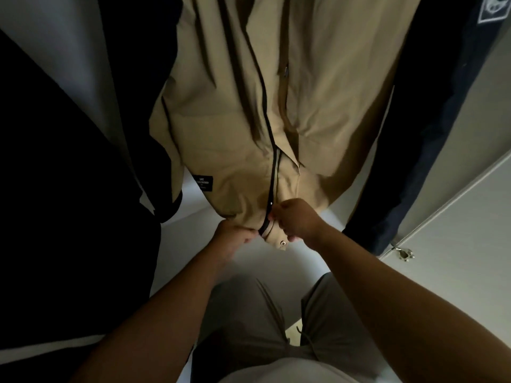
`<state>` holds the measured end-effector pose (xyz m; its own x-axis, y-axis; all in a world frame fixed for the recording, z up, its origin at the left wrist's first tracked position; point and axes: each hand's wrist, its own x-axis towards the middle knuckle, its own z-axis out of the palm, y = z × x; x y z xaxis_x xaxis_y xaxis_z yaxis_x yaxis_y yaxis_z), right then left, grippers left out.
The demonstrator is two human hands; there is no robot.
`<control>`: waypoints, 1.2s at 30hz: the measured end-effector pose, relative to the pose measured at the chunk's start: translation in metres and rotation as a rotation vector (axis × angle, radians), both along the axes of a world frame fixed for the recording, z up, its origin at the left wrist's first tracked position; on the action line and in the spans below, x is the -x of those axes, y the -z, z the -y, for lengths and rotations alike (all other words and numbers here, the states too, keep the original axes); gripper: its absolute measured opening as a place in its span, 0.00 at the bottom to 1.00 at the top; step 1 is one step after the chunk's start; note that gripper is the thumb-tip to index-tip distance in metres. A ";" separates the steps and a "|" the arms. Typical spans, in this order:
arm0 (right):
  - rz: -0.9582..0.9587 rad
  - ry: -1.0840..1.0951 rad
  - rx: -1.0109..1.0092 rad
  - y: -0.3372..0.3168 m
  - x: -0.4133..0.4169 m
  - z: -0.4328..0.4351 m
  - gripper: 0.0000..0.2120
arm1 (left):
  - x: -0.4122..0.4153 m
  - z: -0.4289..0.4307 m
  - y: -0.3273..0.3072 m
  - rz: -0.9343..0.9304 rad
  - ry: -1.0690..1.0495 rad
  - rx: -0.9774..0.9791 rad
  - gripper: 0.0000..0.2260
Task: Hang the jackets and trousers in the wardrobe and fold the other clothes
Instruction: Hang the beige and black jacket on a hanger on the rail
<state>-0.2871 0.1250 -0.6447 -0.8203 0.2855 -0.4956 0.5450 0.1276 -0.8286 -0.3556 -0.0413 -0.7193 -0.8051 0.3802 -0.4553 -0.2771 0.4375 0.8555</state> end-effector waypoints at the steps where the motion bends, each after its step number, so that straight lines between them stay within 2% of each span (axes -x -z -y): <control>1: 0.038 0.006 0.047 0.005 -0.002 0.002 0.11 | 0.001 -0.002 -0.001 0.085 -0.039 -0.107 0.08; 3: 0.130 0.040 0.198 0.014 -0.005 0.006 0.11 | 0.002 -0.005 0.004 0.111 -0.073 -0.214 0.12; 5: 0.162 0.091 0.259 0.019 -0.005 0.010 0.10 | 0.000 -0.008 0.014 -0.002 -0.099 -0.173 0.13; 7: 0.139 0.105 0.219 0.021 -0.003 0.011 0.10 | -0.002 -0.008 0.024 -0.124 -0.122 -0.097 0.09; 10: 0.144 0.014 0.078 0.018 -0.002 0.013 0.11 | -0.002 -0.001 0.037 -0.185 -0.093 0.013 0.10; 13: 0.161 0.043 0.177 0.009 0.003 0.014 0.11 | -0.002 0.002 0.042 -0.206 -0.054 0.098 0.14; 16: 0.031 0.072 0.215 -0.009 0.014 0.012 0.17 | -0.001 0.001 0.042 -0.215 -0.100 0.134 0.17; 18: -0.085 0.053 0.148 -0.023 0.020 0.013 0.23 | 0.001 0.002 0.039 -0.251 -0.131 0.177 0.19; 19: -0.124 0.028 0.073 -0.028 0.021 0.015 0.23 | 0.003 0.003 0.035 -0.265 -0.133 0.206 0.20; 21: -0.152 -0.008 -0.054 -0.032 0.020 0.019 0.16 | 0.008 0.003 0.023 -0.278 -0.071 0.311 0.22; 22: -0.152 0.000 -0.045 -0.031 0.017 0.022 0.14 | 0.010 0.005 0.014 -0.268 -0.010 0.380 0.23; 25: -0.078 0.109 0.162 -0.026 0.010 0.024 0.17 | 0.014 0.009 -0.018 -0.264 0.165 0.704 0.29; 27: -0.059 0.150 0.258 -0.024 0.007 0.024 0.18 | 0.017 0.012 -0.036 -0.459 0.176 0.865 0.28; 28: -0.066 0.153 0.291 -0.024 0.006 0.025 0.18 | 0.018 0.012 -0.043 -0.571 0.166 0.838 0.26; 29: -0.073 0.153 0.303 -0.023 0.006 0.026 0.18 | 0.019 0.010 -0.047 -0.656 0.161 0.720 0.22; 32: -0.053 0.149 0.231 -0.023 0.004 0.032 0.12 | 0.015 -0.001 -0.053 -0.648 0.244 0.212 0.11; 33: -0.040 0.148 0.219 -0.024 0.004 0.034 0.10 | 0.014 -0.006 -0.051 -0.635 0.274 0.141 0.10; 36: -0.016 0.167 0.219 -0.025 0.005 0.037 0.11 | 0.016 -0.014 -0.038 -0.706 0.219 0.133 0.04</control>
